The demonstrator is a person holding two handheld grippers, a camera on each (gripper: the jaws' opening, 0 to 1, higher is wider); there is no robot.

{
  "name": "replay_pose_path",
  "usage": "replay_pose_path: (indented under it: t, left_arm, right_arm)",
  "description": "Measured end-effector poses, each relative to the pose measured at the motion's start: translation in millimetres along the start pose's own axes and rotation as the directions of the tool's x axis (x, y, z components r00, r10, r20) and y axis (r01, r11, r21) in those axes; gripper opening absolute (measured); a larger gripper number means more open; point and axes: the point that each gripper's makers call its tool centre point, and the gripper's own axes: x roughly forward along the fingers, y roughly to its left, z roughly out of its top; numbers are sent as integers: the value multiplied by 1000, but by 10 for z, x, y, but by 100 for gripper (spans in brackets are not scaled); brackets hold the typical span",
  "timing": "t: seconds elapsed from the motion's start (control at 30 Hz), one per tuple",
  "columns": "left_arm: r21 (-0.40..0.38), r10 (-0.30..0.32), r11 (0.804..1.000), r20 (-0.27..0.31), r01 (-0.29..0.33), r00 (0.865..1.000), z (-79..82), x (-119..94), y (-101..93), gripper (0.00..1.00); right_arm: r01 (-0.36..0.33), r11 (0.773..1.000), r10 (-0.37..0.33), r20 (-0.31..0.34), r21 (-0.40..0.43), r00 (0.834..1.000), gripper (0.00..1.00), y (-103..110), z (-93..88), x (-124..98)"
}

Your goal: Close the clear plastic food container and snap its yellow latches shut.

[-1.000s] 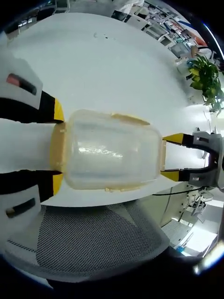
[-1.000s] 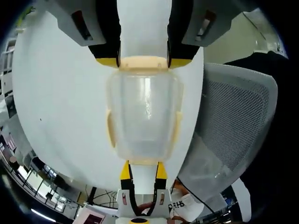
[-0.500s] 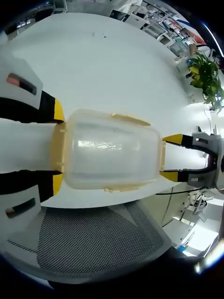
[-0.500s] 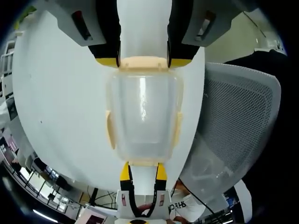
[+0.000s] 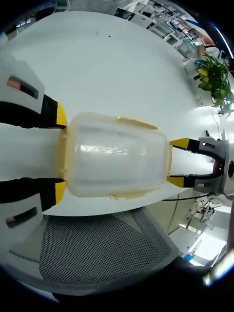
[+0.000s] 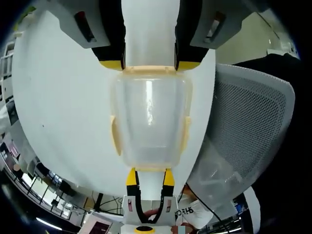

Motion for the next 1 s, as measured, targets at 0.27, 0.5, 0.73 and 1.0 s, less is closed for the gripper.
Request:
replay_pose_path:
  t: [0.27, 0.5, 0.73, 1.0]
  left_arm:
    - [18, -20, 1000, -4, 20, 1000, -1, 16, 0, 35]
    - [18, -25, 1000, -15, 26, 1000, -9, 20, -6, 36]
    - [-14, -17, 1000, -15, 16, 1000, -54, -4, 27, 37]
    - [-298, -62, 951, 95, 88, 994, -53, -62, -63, 39]
  right_arm:
    - [8, 999, -8, -1, 36, 1000, 37, -1, -15, 0]
    - [8, 1000, -8, -5, 25, 1000, 37, -4, -14, 2]
    - [12, 999, -13, 10, 51, 1000, 38, -20, -25, -49]
    - [7, 970, -23, 62, 244, 998, 36, -15, -110, -168]
